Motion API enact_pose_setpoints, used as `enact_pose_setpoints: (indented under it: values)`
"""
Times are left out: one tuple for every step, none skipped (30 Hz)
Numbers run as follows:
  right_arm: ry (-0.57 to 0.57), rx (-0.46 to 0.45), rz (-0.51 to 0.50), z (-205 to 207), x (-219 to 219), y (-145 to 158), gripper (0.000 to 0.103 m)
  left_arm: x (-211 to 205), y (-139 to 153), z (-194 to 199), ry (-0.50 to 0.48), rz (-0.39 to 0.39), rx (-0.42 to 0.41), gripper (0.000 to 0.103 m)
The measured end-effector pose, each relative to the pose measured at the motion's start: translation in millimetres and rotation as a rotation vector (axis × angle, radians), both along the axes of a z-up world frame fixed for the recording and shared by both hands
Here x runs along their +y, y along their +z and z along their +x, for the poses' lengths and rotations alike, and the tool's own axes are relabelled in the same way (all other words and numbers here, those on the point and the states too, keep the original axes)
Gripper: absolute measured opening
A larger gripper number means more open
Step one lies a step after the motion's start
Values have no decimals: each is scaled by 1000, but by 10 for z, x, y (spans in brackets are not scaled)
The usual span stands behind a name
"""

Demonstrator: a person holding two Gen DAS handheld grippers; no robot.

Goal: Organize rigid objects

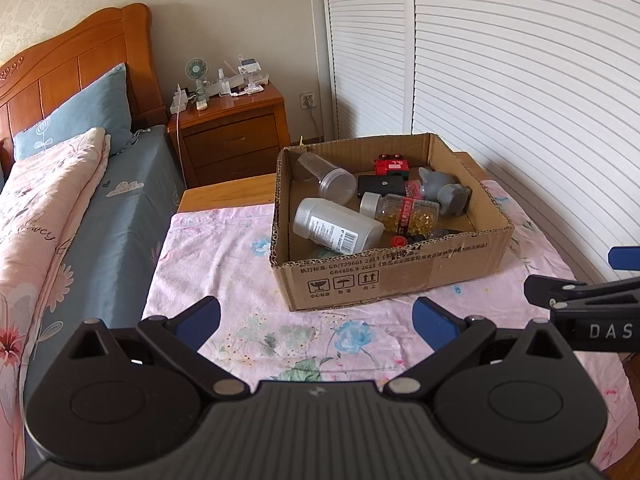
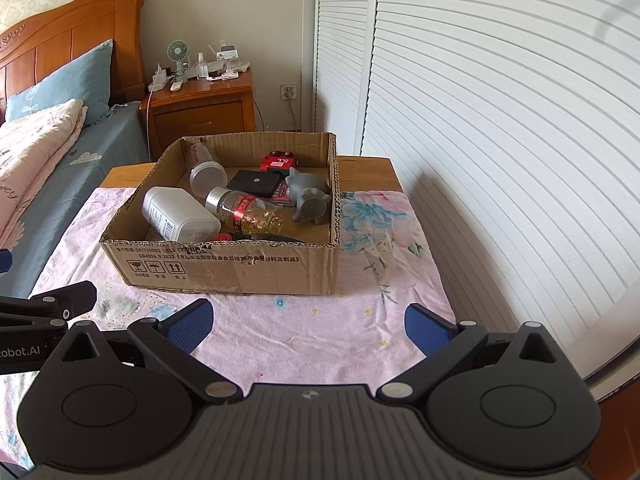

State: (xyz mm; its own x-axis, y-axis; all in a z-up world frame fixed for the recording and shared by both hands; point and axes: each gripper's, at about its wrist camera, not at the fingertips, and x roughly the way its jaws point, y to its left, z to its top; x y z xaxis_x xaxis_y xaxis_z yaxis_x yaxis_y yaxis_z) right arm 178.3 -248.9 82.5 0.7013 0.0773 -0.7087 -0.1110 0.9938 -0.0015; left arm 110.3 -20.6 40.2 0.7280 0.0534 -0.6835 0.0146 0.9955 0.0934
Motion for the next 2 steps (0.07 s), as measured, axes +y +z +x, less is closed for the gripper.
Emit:
enact_pose_setpoints:
  values:
    - [0, 0, 0, 0, -3, 1, 103, 0, 0, 0, -1, -1, 1, 102]
    - [1, -1, 0, 2, -7, 3, 103, 0, 2, 3, -1, -3, 2, 102]
